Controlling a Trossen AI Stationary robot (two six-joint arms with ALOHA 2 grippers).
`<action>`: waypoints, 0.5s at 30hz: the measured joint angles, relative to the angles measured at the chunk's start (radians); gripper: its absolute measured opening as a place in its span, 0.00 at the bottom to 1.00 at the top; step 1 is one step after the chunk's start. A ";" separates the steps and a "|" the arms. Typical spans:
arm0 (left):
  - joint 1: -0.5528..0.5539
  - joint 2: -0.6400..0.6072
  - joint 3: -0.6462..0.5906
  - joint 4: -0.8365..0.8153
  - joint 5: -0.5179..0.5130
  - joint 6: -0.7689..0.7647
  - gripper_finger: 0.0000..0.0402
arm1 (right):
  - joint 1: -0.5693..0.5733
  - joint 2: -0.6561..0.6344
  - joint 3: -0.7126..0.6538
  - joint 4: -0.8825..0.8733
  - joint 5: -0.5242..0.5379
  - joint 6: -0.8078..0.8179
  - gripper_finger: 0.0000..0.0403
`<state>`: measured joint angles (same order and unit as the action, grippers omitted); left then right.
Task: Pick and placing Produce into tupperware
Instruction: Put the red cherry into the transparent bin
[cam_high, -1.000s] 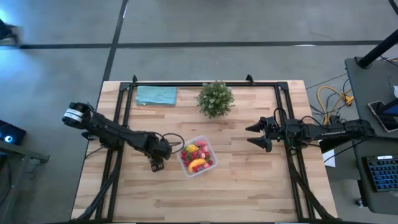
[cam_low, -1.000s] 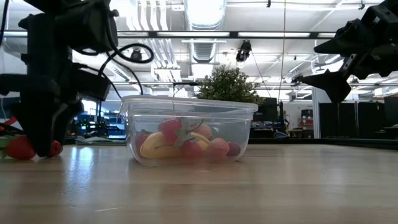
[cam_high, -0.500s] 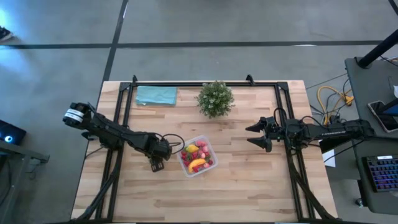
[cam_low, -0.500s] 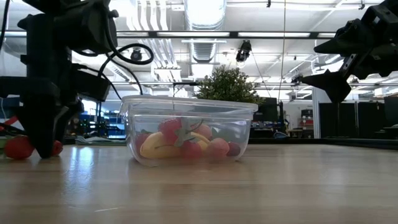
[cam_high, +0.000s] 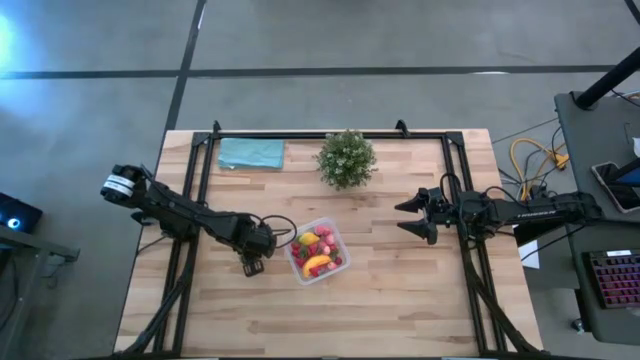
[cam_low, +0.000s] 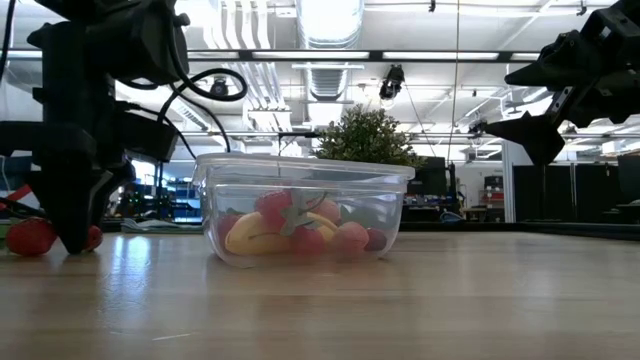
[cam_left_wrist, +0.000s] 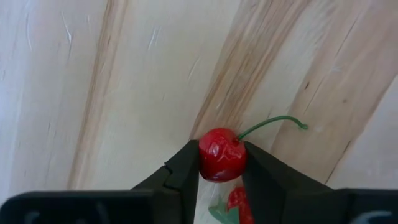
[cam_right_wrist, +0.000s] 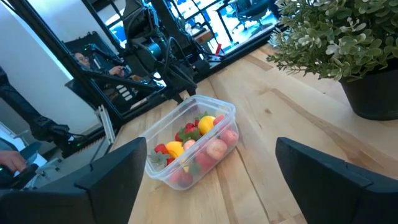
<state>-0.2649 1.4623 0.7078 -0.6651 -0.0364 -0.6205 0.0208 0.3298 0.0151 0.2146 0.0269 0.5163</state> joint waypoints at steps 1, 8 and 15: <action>0.000 -0.001 0.000 0.001 0.000 0.000 0.22 | 0.000 0.000 0.000 0.000 0.000 0.000 0.87; 0.001 -0.005 0.006 0.024 -0.011 0.000 0.22 | 0.000 0.000 0.000 0.000 0.000 0.000 0.86; 0.002 -0.041 0.049 0.031 -0.010 0.029 0.22 | 0.000 0.000 0.000 0.000 0.000 0.000 0.87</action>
<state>-0.2632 1.4215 0.7572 -0.6345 -0.0464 -0.5919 0.0210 0.3300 0.0149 0.2146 0.0269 0.5163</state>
